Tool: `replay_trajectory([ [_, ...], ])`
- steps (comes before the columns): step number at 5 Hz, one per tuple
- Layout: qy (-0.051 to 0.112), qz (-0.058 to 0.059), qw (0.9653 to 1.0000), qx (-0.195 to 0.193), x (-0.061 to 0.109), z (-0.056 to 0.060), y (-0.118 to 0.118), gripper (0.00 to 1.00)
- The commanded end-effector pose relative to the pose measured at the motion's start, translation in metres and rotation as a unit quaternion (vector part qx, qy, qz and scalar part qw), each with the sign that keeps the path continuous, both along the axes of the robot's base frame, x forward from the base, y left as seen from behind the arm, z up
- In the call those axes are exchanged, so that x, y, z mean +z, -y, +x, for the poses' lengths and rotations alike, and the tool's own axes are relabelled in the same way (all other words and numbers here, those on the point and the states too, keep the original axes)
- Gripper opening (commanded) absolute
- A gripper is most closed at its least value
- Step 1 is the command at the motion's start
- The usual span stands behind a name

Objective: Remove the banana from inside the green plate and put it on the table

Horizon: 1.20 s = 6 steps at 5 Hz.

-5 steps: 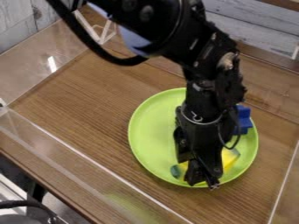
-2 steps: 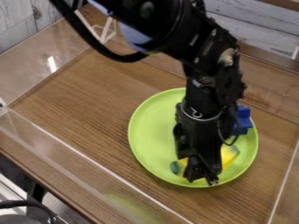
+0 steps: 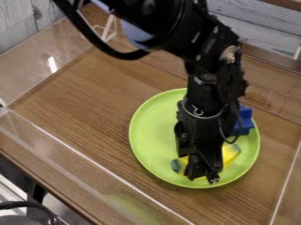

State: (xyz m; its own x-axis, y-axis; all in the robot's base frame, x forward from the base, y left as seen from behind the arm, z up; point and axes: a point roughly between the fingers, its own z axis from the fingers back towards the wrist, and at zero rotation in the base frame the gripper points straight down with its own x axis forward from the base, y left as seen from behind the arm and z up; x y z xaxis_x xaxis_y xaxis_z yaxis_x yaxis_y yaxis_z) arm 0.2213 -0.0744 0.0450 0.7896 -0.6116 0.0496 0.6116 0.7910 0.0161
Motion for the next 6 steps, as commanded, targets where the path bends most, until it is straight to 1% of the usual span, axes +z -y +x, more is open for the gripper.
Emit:
replay_trajectory([
  [1, 0.034, -0.007, 0.9994, 0.002, 0.0170, 0.0137, 0.0003, 0.00],
  [6, 0.038, 0.005, 0.9992, -0.010, 0.0200, 0.0172, -0.0030, 0.00],
])
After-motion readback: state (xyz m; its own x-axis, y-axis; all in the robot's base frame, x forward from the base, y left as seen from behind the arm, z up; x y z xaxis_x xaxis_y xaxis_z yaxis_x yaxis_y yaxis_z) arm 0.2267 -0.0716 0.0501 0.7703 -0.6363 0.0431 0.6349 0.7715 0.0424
